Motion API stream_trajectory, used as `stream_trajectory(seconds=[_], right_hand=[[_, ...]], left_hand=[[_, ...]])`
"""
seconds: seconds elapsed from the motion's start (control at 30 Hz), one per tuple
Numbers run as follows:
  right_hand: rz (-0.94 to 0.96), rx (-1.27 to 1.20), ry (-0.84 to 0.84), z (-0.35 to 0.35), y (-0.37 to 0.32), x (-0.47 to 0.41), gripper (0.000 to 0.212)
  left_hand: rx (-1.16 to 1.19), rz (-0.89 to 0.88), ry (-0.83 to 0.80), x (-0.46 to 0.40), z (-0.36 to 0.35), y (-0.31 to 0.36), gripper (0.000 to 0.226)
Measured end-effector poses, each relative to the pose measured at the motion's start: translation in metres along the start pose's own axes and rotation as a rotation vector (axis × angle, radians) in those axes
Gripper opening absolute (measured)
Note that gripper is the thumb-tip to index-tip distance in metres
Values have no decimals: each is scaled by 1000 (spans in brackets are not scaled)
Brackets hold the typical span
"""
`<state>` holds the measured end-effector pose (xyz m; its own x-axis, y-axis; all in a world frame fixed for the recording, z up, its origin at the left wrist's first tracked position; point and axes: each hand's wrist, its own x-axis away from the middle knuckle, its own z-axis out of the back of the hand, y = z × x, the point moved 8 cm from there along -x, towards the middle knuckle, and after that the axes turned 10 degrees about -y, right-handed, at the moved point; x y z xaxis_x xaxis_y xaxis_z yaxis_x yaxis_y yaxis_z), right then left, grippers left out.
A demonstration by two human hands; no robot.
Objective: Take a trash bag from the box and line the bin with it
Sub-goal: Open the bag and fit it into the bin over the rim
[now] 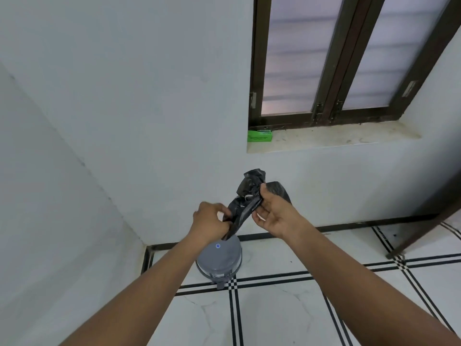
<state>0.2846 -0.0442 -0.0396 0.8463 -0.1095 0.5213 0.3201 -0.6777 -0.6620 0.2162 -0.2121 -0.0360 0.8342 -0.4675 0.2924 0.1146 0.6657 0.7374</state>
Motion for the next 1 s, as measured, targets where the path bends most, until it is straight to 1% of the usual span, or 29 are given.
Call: stream_trajectory(seconds=[0.03, 0.07, 0.1, 0.13, 0.17, 0.2, 0.23, 0.3, 0.4, 0.43, 0.47, 0.53, 0.6, 0.67, 0.73, 0.8, 0.87, 0.9, 0.93, 0.97, 1.0], right_hand=[[-7, 16, -5, -7, 9, -1, 24], [-9, 36, -22, -16, 17, -2, 24], [-8, 59, -47, -24, 25, -3, 25], [-6, 92, -74, -32, 32, -4, 25], [-7, 126, -98, -41, 39, -5, 25], [-11, 158, -113, -48, 43, -4, 25], [-14, 180, -119, -53, 48, -3, 23], [-13, 209, -109, -59, 56, -2, 21], [-14, 210, -58, -64, 69, -2, 10], [-19, 195, -46, -66, 73, -3, 5], [-25, 161, -36, -68, 78, -3, 6], [-14, 14, -14, -70, 85, -4, 17], [12, -151, 25, -71, 87, -3, 25], [39, -220, 50, -70, 86, -2, 32], [49, -268, 64, -70, 86, -2, 33], [64, -367, 37, -73, 84, -3, 27], [95, -375, -10, -76, 76, -3, 19], [103, -312, -23, -76, 71, -3, 17], [106, -203, -17, -74, 67, -3, 17], [105, -45, 11, -71, 64, -4, 21], [111, 171, 55, -66, 59, -6, 28]], left_hand=[[-12, -32, 10, 2, 7, 1, 21], [73, -49, 3, 5, 16, 2, 25], [212, -64, -22, 7, 22, 3, 21], [351, -52, -92, 7, 24, 2, 11], [452, -39, -153, 10, 27, 2, 11], [461, -36, -186, 11, 29, -2, 22], [434, -49, -182, 12, 34, -6, 27], [428, -58, -149, 14, 41, -20, 22], [671, 23, -162, 20, 47, -46, 15], [764, 59, -169, 23, 47, -52, 16], [848, 97, -172, 23, 45, -59, 19], [1058, 173, -136, 27, 46, -69, 24], [1330, 268, -70, 29, 49, -80, 28], [1502, 331, -63, 28, 51, -88, 33], [1545, 352, -87, 30, 53, -88, 33], [1531, 334, -132, 30, 55, -84, 34], [1530, 276, -229, 32, 58, -75, 42], [1499, 211, -264, 30, 62, -71, 40], [1425, 139, -262, 28, 68, -71, 31], [1349, 72, -239, 25, 75, -71, 21], [1241, 13, -224, 23, 81, -71, 23]])
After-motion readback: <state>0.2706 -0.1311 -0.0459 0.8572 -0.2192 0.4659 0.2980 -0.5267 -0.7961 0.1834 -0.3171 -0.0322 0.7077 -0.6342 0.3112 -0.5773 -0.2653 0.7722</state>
